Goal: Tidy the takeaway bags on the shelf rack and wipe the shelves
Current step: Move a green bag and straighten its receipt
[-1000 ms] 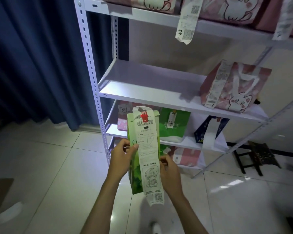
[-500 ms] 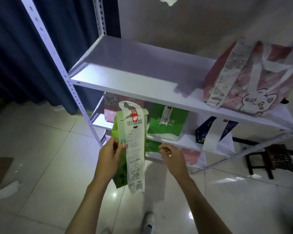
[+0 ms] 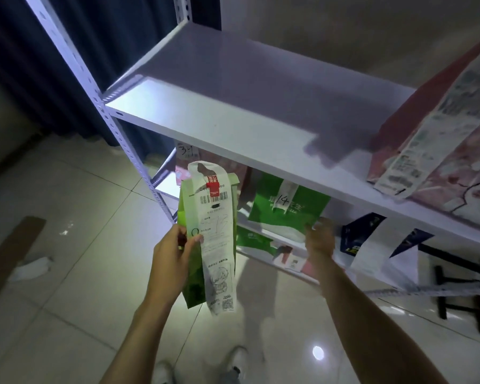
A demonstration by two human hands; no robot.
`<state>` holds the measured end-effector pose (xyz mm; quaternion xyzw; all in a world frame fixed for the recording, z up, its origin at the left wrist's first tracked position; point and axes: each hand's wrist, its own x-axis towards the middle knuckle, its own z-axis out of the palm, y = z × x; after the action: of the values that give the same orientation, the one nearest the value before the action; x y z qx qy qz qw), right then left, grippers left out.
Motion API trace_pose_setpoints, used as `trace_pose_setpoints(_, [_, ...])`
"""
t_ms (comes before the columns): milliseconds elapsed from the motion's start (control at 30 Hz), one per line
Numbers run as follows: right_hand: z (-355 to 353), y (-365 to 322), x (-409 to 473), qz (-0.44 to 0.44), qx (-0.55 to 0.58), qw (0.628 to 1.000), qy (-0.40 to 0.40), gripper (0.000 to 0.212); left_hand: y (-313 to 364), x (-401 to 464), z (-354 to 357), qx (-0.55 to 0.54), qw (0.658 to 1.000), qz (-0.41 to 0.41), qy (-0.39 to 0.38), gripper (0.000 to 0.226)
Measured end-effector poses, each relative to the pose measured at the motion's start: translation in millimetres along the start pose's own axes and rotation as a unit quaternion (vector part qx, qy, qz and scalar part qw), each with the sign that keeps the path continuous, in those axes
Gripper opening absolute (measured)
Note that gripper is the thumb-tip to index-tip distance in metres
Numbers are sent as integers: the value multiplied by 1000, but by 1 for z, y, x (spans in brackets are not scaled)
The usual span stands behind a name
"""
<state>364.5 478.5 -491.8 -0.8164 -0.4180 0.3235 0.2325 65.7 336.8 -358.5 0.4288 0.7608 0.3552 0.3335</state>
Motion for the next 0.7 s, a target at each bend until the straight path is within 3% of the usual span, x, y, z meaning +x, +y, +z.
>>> trace_pose_setpoints(100, [1,-4,6,-25,-28,999,9,15,1,-2,-3,15,1000,1,1,14])
trace_pose_setpoints(267, [7,-1,-18,-103,-15,994,35,17,0,-13,-12,31,999,-2,2,14])
trace_pose_setpoints(500, [5,11,-92,-145,27,988,49,24,-10,-33,-35,21,999,5,26,19])
trace_pose_setpoints(700, [-8,23,-169,-122,56,987,86,21,-25,-53,-68,-8,999,41,2,18])
